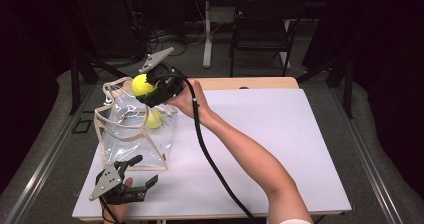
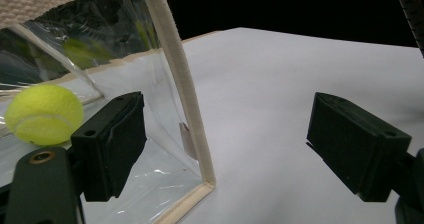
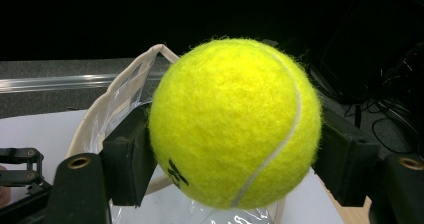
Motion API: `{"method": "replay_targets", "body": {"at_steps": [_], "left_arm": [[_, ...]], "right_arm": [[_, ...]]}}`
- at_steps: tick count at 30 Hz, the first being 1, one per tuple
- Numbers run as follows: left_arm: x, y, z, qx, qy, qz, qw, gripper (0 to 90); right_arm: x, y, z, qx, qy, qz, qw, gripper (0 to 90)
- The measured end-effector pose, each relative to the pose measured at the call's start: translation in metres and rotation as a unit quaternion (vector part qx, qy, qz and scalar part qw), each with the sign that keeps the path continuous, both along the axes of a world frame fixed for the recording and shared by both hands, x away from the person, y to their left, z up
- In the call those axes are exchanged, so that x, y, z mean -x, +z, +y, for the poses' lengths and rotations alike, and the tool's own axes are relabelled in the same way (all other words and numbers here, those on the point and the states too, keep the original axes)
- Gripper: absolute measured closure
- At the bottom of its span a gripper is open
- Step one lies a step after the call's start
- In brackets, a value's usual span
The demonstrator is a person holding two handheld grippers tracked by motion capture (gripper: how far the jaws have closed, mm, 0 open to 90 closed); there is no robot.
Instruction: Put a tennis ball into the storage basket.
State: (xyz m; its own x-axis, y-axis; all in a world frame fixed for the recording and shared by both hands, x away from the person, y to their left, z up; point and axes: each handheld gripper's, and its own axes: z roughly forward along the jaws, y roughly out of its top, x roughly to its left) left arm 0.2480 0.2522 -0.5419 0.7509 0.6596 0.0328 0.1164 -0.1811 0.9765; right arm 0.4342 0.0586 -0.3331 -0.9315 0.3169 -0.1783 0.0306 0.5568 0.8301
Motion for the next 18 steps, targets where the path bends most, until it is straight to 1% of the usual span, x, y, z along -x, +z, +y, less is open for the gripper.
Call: {"method": "replay_targets", "body": {"at_steps": [18], "left_arm": [[0.0002, 0.0000, -0.0001, 0.001, 0.000, 0.000, 1.0000, 15.6]], "right_arm": [[0.0020, -0.0012, 0.0094, -0.001, 0.008, -0.002, 1.0000, 26.4]]}}
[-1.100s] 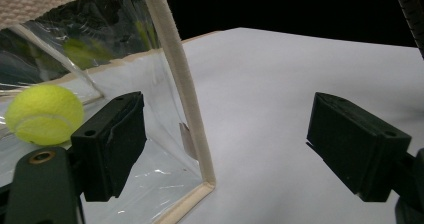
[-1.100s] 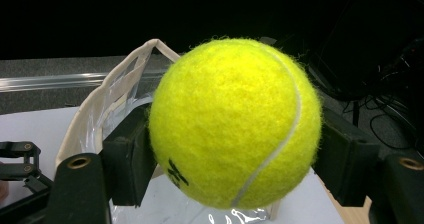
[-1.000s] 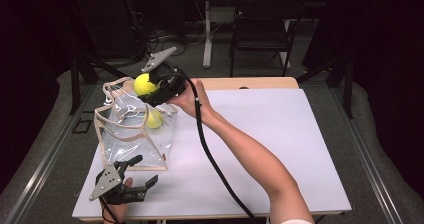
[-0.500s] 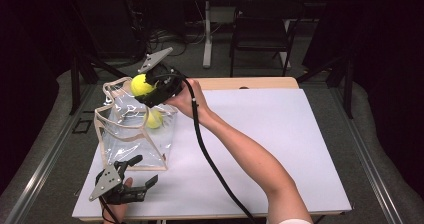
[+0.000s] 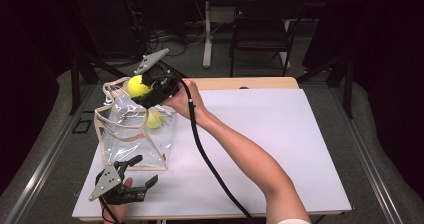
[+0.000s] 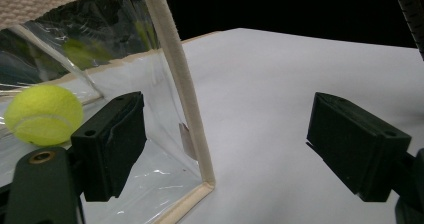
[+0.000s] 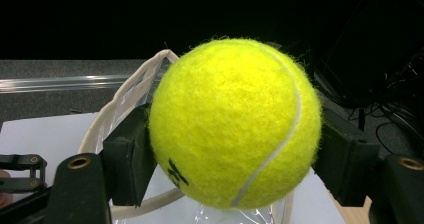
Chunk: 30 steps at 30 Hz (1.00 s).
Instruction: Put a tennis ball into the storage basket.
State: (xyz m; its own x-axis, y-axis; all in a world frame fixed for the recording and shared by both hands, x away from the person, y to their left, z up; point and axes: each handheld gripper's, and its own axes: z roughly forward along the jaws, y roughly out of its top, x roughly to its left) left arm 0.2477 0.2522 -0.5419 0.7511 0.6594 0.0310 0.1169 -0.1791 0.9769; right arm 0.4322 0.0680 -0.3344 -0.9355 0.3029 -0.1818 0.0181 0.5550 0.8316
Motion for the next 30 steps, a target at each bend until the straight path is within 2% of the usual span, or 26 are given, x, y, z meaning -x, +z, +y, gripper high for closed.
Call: {"method": "replay_targets", "body": {"at_steps": [30], "left_arm": [[0.000, 0.000, 0.001, 0.002, -0.002, -0.002, 1.0000, 15.6]], "right_arm": [[0.004, -0.007, 0.018, -0.001, 0.013, 0.007, 0.9999, 26.4]]}}
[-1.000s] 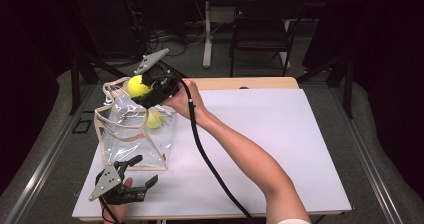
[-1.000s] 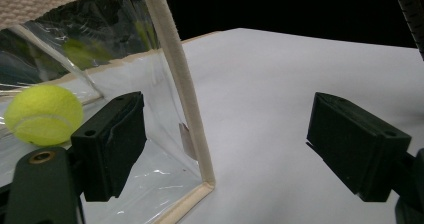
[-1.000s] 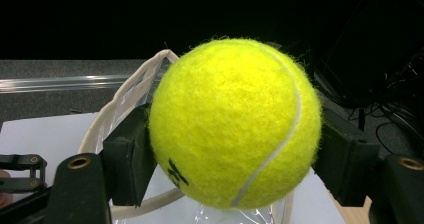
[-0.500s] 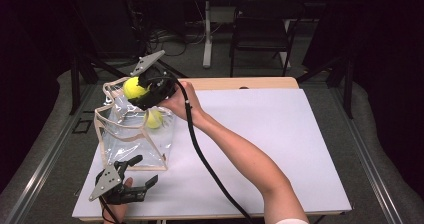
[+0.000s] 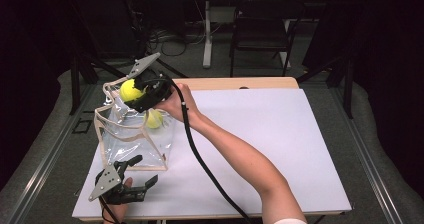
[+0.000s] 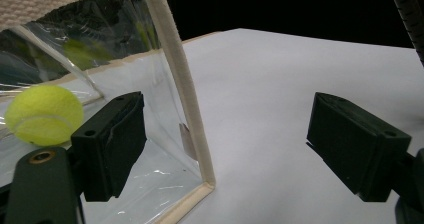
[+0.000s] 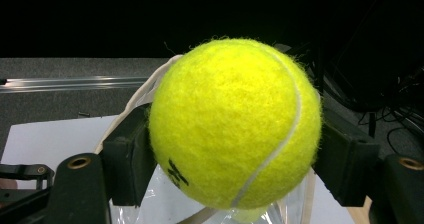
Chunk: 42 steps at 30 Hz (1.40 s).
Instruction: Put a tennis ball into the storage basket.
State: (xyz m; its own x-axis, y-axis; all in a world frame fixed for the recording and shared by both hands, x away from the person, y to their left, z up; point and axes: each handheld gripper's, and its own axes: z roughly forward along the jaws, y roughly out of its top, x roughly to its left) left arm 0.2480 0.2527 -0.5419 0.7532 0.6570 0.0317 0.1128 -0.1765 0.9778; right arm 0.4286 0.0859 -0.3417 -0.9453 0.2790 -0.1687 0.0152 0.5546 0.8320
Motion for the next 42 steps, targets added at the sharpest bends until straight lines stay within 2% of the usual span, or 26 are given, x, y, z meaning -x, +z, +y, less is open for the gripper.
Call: {"method": "replay_targets", "body": {"at_steps": [42], "left_arm": [[0.000, 0.001, 0.001, 0.000, 0.001, 0.000, 1.0000, 15.6]], "right_arm": [[-0.002, -0.016, 0.019, 0.022, 0.007, 0.021, 0.9995, 26.3]]}}
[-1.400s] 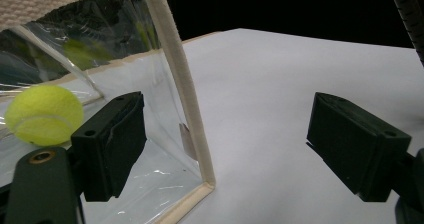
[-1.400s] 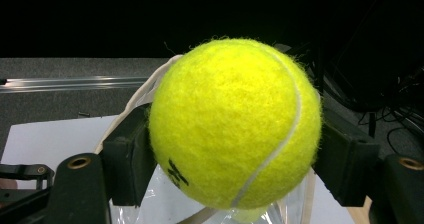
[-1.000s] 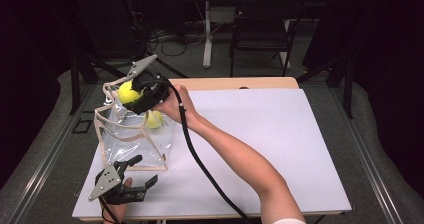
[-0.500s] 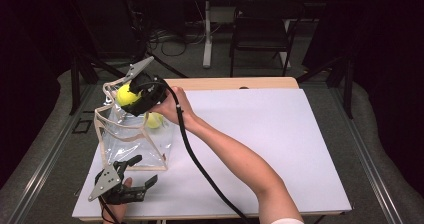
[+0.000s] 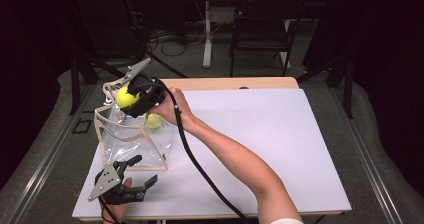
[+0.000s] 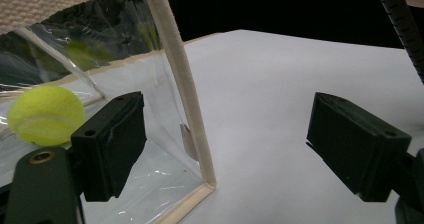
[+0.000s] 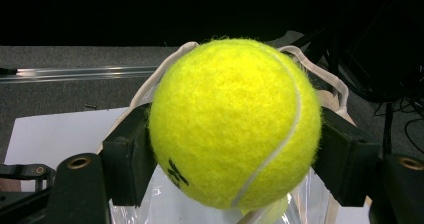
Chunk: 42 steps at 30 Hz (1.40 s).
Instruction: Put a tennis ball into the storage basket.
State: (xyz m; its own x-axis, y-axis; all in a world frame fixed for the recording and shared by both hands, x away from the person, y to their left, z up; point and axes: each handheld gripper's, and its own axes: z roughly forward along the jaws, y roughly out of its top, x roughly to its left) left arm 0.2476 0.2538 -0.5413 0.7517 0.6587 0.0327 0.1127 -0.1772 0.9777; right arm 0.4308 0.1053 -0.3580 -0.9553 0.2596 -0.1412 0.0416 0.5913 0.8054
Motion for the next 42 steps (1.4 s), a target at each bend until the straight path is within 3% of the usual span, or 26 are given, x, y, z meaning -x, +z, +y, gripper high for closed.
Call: {"method": "replay_targets", "body": {"at_steps": [25, 42], "left_arm": [[0.000, 0.000, 0.000, 0.003, 0.002, -0.001, 1.0000, 15.6], [0.000, 0.000, 0.001, 0.004, 0.002, -0.001, 1.0000, 15.6]], "right_arm": [[-0.003, -0.008, 0.008, 0.020, -0.001, 0.011, 0.9997, 26.3], [-0.005, -0.015, 0.015, 0.047, 0.002, 0.020, 0.9987, 26.3]]}}
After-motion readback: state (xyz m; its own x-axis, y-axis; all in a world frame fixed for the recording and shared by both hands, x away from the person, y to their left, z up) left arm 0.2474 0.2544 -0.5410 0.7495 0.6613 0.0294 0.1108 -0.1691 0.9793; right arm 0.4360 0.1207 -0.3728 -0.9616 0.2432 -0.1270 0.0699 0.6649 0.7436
